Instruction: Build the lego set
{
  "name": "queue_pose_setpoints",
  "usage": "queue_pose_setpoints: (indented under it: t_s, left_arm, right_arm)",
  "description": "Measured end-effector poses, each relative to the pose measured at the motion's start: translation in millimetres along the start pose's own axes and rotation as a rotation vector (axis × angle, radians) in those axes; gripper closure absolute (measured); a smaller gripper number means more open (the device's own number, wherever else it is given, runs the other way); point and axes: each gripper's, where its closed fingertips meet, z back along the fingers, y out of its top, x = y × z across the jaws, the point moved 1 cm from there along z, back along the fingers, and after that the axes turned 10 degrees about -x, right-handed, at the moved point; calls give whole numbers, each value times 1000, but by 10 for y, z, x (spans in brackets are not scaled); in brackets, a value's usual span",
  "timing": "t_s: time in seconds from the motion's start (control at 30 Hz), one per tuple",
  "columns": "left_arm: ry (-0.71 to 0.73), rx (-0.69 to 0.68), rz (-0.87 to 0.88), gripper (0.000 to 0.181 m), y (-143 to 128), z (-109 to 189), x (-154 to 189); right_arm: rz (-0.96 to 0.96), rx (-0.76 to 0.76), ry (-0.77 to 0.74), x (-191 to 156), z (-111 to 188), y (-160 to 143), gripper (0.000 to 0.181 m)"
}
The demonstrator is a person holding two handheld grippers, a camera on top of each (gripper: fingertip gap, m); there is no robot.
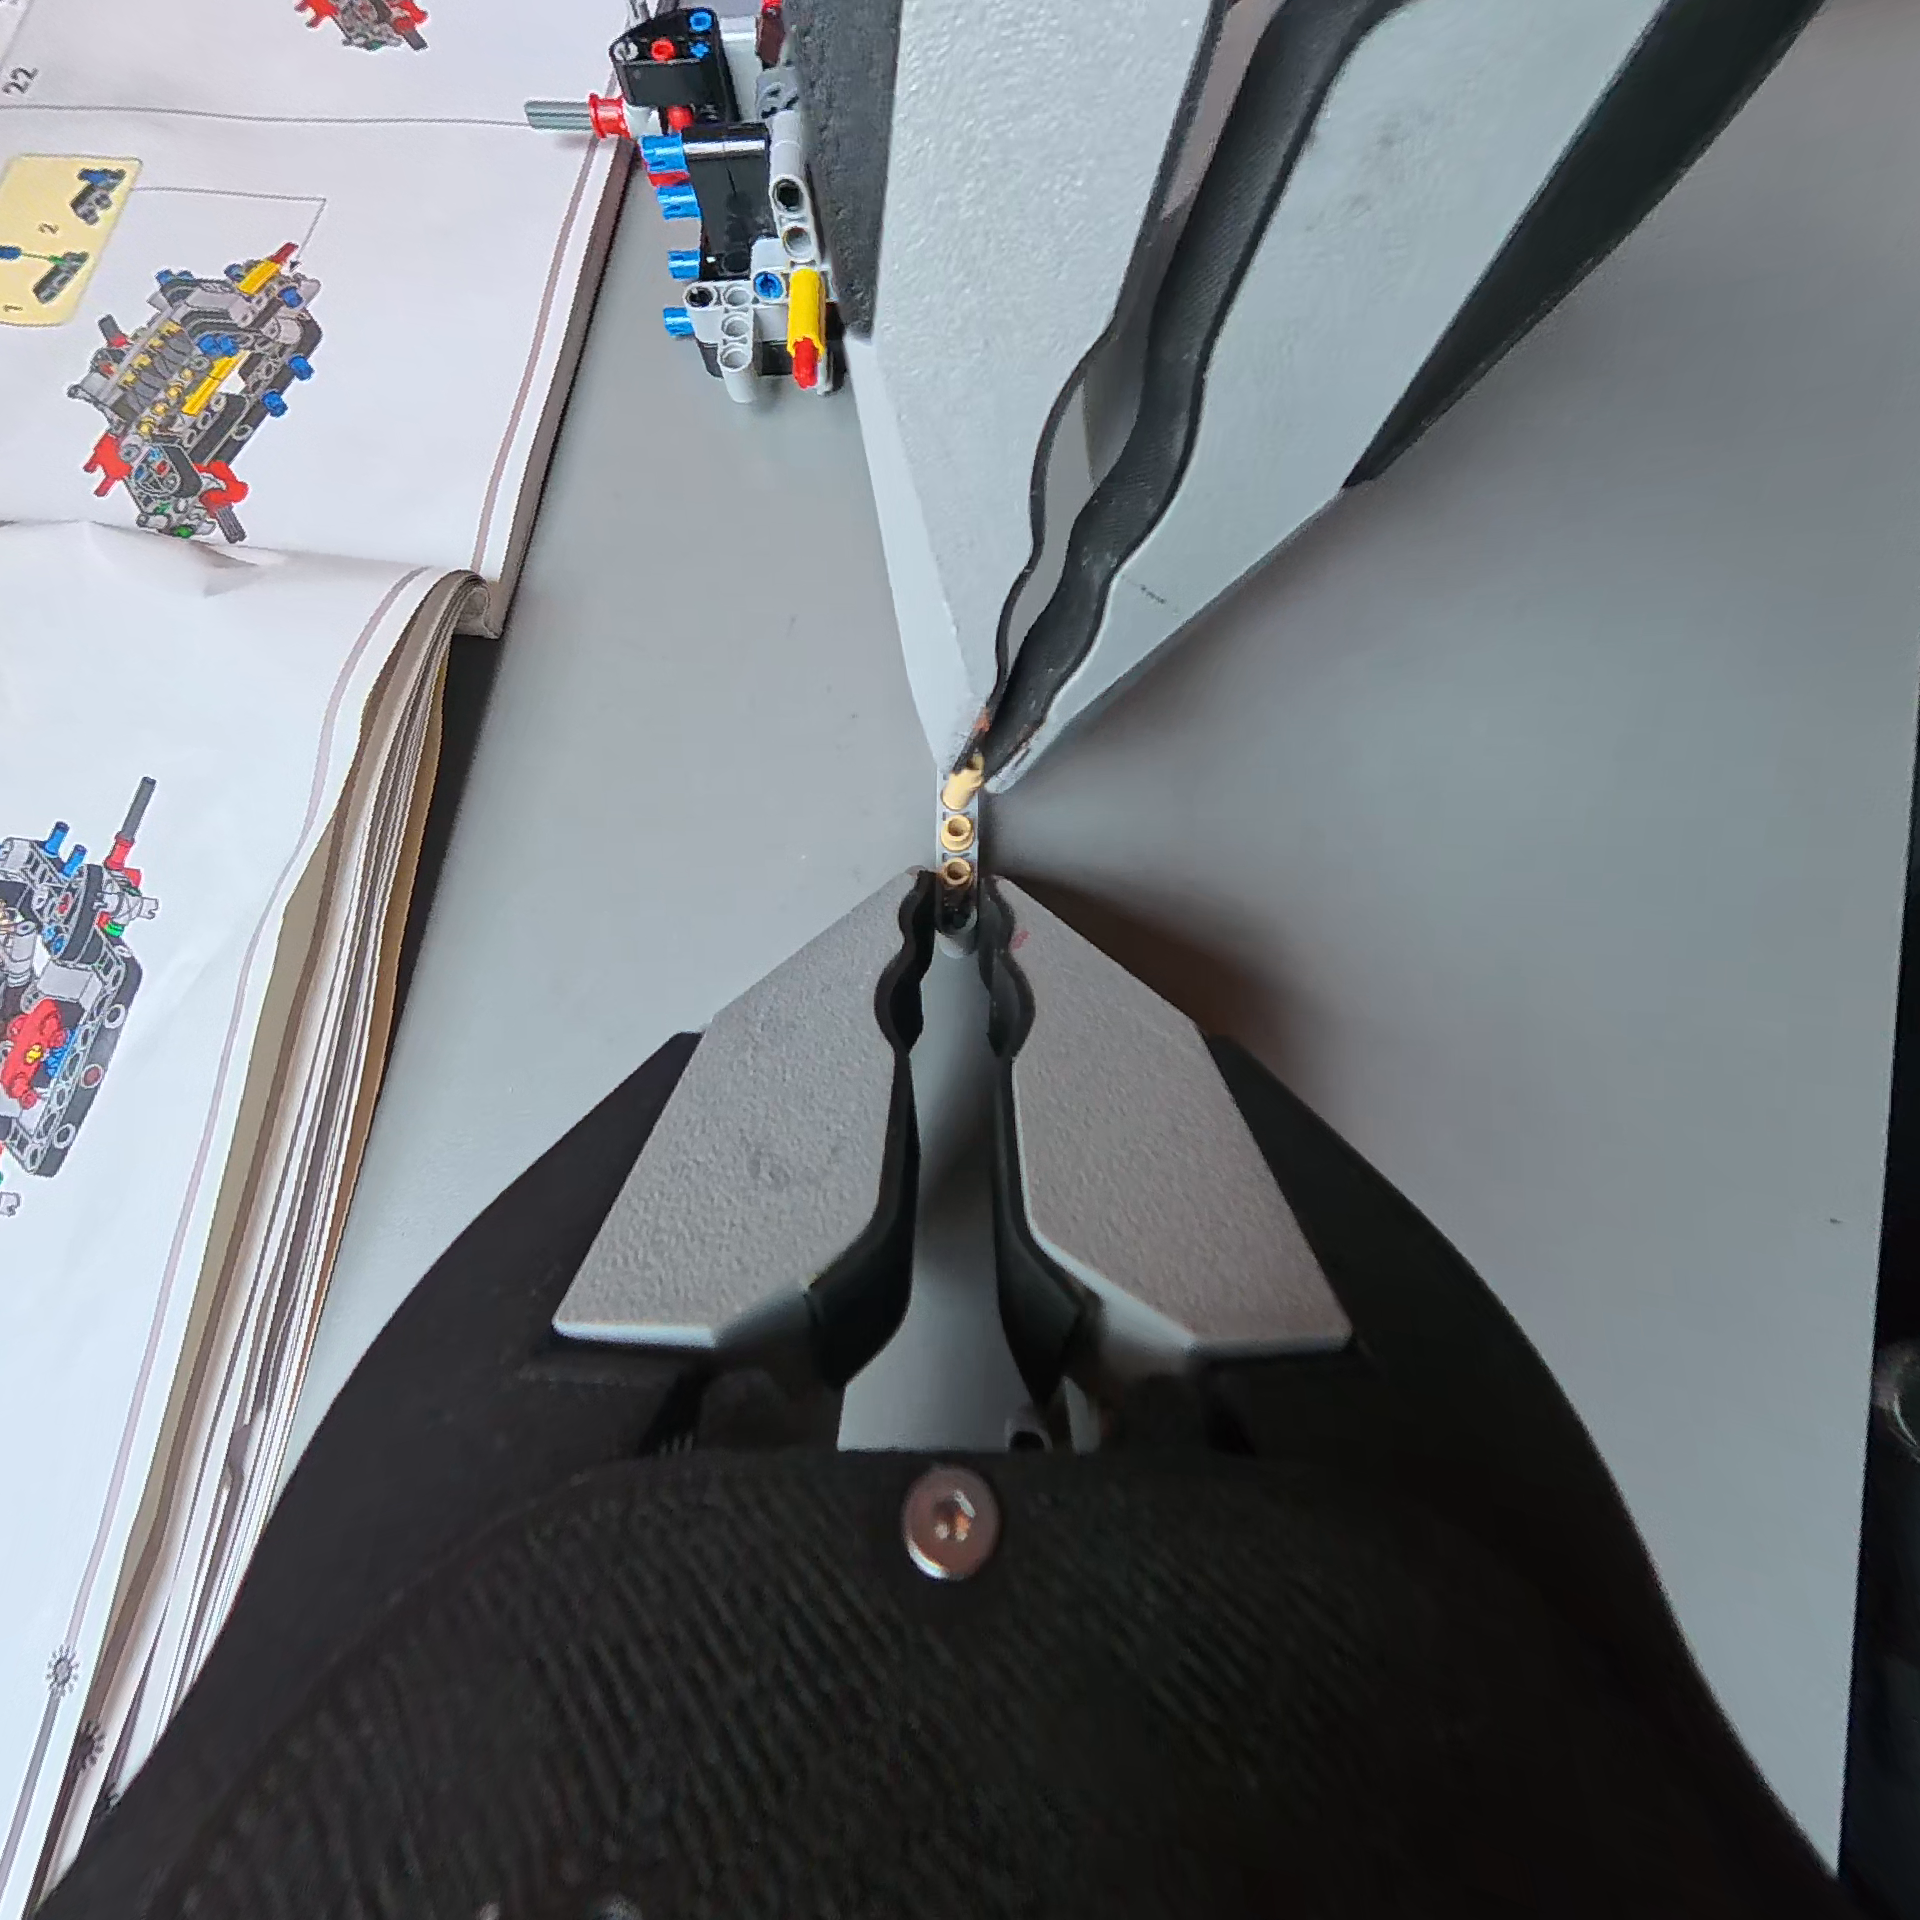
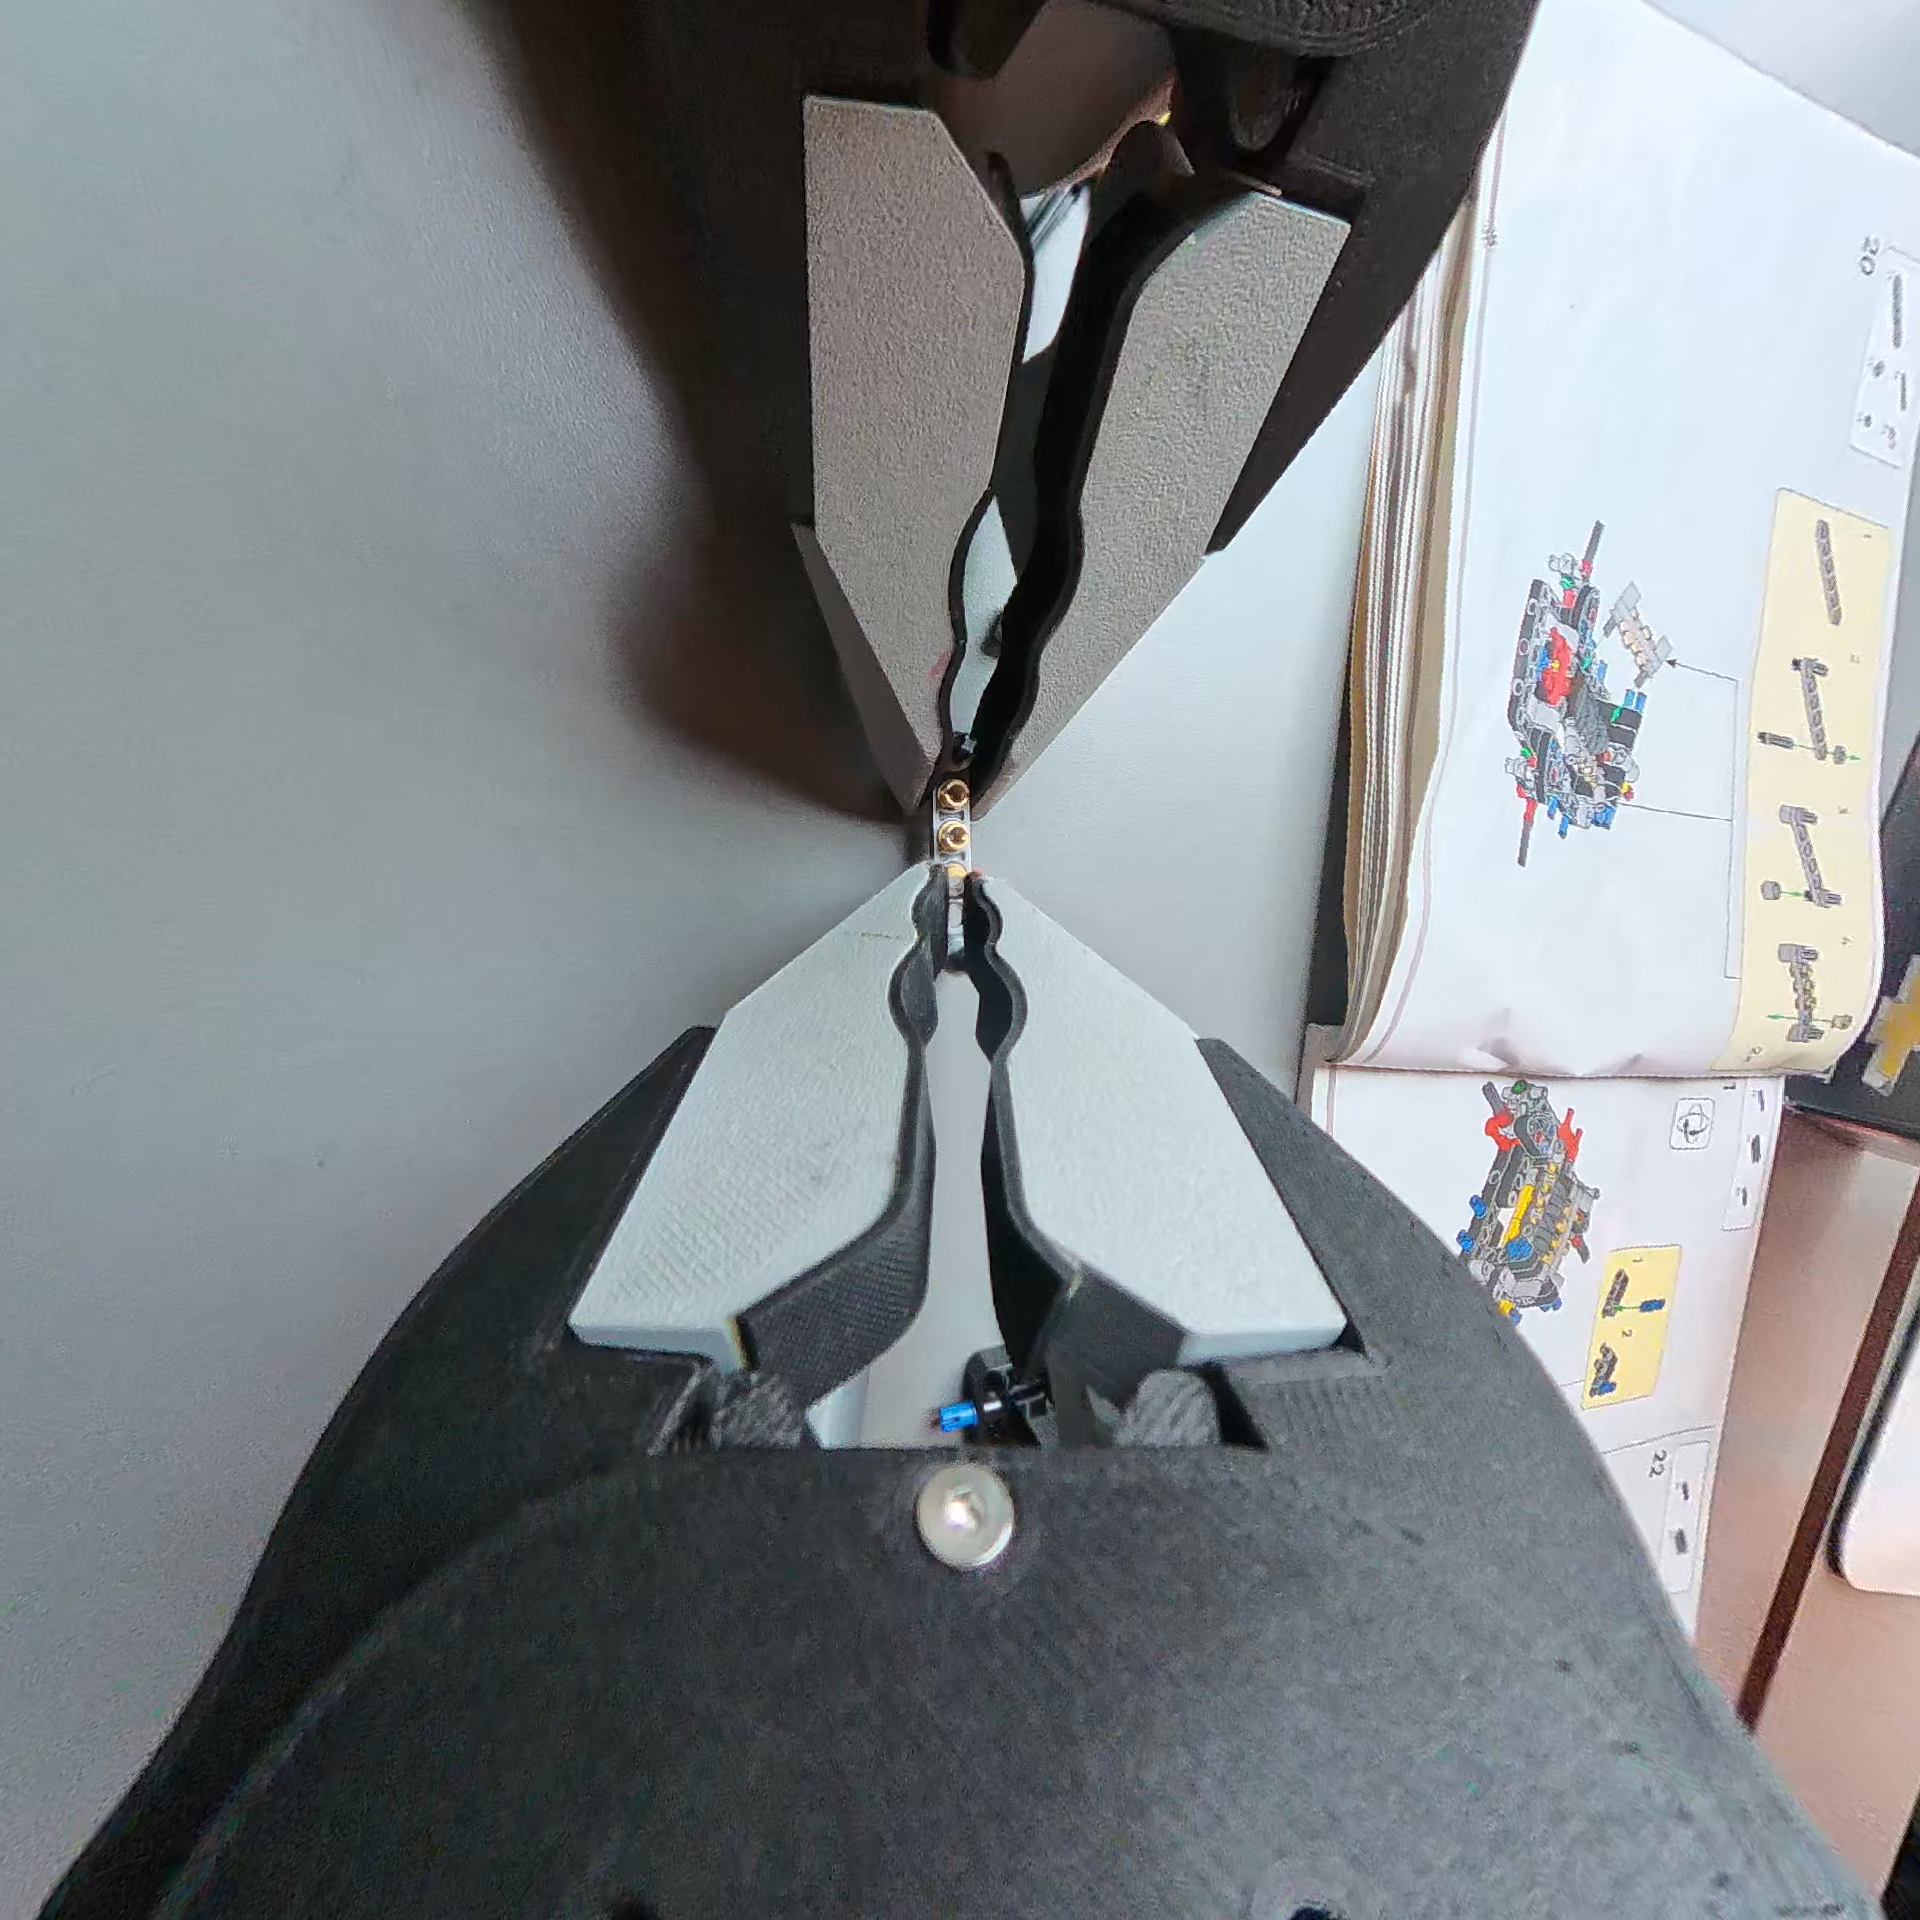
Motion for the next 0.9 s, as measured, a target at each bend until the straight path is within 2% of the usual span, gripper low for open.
queue_pose_setpoints:
  t_s: [0.4, 0.9]
  left_arm:
    - [-1, -2, 10, 176, -6, 4, -16]
    - [4, -2, 29, 176, -8, 4, -50]
  right_arm:
    - [-3, -64, 115, 22, -17, -27, 181]
    - [-26, -62, 148, 65, -30, -16, 181]
